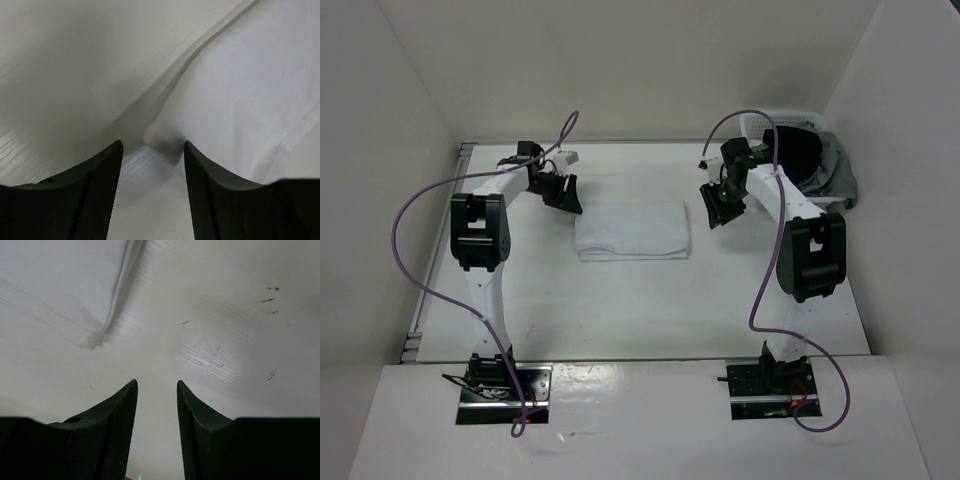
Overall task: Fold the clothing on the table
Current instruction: Fold the skirt
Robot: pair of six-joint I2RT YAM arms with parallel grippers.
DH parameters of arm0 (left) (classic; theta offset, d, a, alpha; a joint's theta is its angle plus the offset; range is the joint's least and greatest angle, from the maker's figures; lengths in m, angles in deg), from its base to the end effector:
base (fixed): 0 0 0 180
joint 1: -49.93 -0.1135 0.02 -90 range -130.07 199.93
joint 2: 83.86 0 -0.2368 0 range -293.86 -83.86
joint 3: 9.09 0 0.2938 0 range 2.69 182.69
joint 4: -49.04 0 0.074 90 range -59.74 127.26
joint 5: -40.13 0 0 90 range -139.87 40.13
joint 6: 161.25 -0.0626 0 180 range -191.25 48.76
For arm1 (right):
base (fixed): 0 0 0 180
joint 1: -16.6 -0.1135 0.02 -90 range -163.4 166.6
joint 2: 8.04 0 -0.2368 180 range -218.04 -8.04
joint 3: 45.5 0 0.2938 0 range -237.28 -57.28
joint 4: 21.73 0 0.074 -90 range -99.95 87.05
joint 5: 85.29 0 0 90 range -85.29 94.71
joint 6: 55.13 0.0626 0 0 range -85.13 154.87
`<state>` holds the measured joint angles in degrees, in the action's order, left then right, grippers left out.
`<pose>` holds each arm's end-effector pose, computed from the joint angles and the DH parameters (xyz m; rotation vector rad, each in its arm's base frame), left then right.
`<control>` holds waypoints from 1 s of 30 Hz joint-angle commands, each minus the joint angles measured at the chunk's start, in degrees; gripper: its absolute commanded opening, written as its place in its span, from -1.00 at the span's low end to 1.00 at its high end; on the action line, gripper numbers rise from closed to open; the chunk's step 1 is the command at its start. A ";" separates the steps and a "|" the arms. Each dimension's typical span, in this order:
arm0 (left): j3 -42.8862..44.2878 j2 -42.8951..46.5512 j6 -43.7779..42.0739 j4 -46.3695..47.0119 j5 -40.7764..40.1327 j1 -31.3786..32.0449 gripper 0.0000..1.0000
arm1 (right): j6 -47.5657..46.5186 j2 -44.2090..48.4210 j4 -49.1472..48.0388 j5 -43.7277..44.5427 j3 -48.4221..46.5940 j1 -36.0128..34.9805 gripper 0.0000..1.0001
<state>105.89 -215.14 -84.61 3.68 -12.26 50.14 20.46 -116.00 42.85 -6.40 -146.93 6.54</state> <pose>0.5167 -0.0401 0.1002 0.5044 2.4359 -0.7668 0.4201 0.0868 0.1772 -0.6364 2.7214 0.2539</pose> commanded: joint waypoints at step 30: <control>-8.18 3.84 5.61 0.00 -1.39 1.46 -0.86 | 0.70 -1.89 1.52 -4.43 -1.50 -0.21 -0.15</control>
<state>101.25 -213.68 -82.25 4.38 -12.20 52.01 20.48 -116.66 43.31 -8.04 -146.93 6.52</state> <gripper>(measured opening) 0.101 0.426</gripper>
